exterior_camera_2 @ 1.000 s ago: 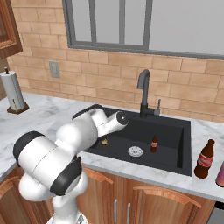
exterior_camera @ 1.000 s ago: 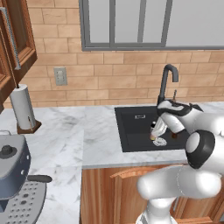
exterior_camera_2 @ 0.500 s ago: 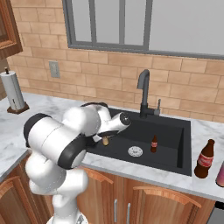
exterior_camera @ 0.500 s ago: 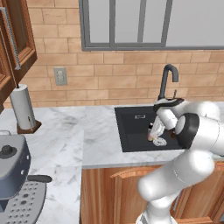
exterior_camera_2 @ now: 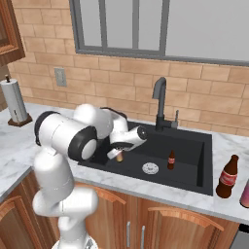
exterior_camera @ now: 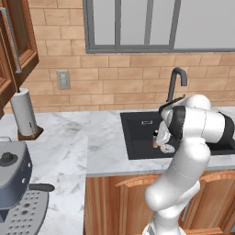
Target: Place the large bottle from the dining counter next to the other large bottle outside the sink, and place the small bottle from the dining counter next to the other small bottle inside the sink.
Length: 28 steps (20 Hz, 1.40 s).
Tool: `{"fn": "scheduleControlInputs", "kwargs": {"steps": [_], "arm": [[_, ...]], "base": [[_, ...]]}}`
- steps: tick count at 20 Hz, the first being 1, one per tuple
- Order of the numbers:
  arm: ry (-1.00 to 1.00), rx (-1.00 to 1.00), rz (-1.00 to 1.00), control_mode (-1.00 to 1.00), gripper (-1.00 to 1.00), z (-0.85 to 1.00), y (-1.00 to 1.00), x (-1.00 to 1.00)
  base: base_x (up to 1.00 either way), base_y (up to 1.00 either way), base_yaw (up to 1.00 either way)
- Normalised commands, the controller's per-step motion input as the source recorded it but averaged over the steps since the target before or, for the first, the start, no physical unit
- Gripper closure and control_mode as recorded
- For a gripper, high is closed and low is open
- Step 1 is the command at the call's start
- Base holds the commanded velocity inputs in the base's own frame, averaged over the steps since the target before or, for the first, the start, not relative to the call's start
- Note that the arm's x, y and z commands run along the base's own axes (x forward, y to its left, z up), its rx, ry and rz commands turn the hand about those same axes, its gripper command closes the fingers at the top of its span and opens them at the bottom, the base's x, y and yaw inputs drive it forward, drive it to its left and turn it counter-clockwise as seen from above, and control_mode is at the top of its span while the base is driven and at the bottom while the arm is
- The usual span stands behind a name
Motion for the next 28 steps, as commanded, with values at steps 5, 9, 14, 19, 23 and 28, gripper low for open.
{"fn": "scheduleControlInputs", "kwargs": {"steps": [5,9,14,19,23,28], "arm": [[0.0,0.0,0.06,-1.0,1.0,-0.24,-0.06,0.28],[0.0,0.0,0.06,-1.0,-1.0,-0.25,-0.04,0.2],[0.0,0.0,0.04,-1.0,-1.0,-0.15,-0.15,0.1],[0.0,0.0,0.04,-1.0,-1.0,-0.06,-0.23,0.1],[0.0,0.0,0.04,-1.0,-1.0,0.0,-0.19,0.01],[-0.03,0.0,0.05,-1.0,-1.0,0.27,-0.04,0.0]], "base": [[0.0,0.0,0.0],[0.0,0.0,0.0],[0.0,0.0,0.0],[0.0,0.0,0.0],[0.0,0.0,0.0],[0.0,0.0,0.0]]}}
